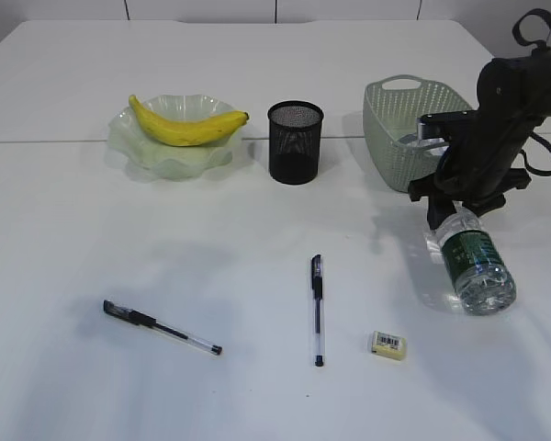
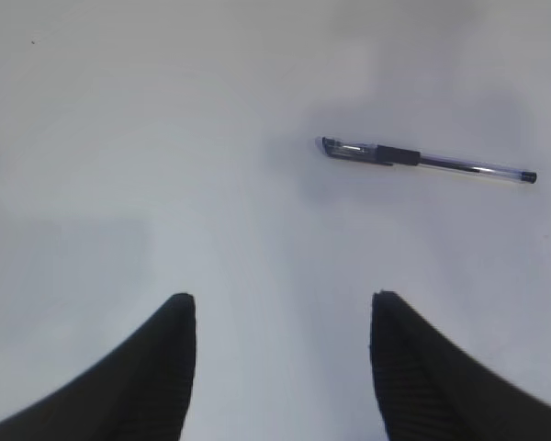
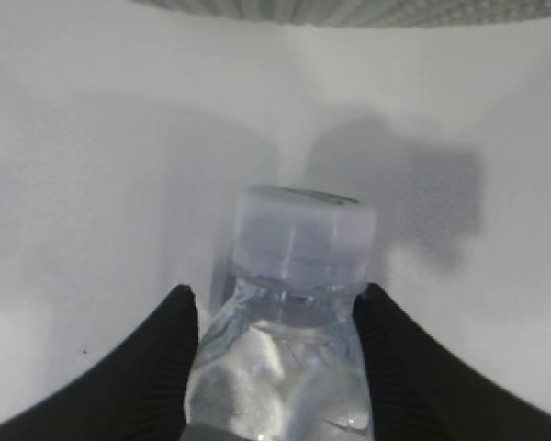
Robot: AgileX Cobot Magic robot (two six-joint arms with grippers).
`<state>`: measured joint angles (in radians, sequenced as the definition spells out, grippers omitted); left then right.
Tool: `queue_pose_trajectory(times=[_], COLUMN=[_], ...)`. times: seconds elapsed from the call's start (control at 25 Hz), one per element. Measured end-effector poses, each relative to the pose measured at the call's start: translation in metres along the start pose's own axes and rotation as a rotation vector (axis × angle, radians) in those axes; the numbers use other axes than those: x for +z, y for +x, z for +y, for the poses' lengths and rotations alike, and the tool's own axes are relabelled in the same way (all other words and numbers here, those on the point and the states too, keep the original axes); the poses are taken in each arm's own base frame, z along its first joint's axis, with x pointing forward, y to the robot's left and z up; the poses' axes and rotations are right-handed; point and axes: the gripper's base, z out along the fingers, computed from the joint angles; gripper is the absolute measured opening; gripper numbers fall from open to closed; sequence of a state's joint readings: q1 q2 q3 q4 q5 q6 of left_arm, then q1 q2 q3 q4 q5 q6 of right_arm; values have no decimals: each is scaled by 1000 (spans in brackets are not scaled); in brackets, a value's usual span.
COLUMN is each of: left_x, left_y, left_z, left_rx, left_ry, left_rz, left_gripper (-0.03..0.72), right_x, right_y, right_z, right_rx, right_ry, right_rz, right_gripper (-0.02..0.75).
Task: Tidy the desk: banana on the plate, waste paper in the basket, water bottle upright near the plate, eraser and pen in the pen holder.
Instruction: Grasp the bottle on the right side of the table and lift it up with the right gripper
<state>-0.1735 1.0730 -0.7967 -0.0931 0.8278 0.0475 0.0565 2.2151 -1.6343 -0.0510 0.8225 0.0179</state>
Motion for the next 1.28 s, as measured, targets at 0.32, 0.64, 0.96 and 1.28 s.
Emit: queue_pose_trajectory(times=[0.32, 0.64, 0.96, 1.28], left_x=[0, 0, 0, 0], left_y=[1, 2, 2, 2], left_z=[0, 0, 0, 0], left_rx=[0, -2, -2, -3], left_ry=[1, 2, 2, 4], left_rz=[15, 17, 17, 26], left_gripper=[435, 435, 435, 435], right_x=[-13, -34, -70, -105], right_y=[0, 1, 2, 6], right_z=[-1, -1, -3, -4], right_rx=[-9, -26, -47, -59], right_ry=[1, 3, 2, 2], right_rz=[-2, 8, -24, -53], right_gripper=[330, 322, 319, 317])
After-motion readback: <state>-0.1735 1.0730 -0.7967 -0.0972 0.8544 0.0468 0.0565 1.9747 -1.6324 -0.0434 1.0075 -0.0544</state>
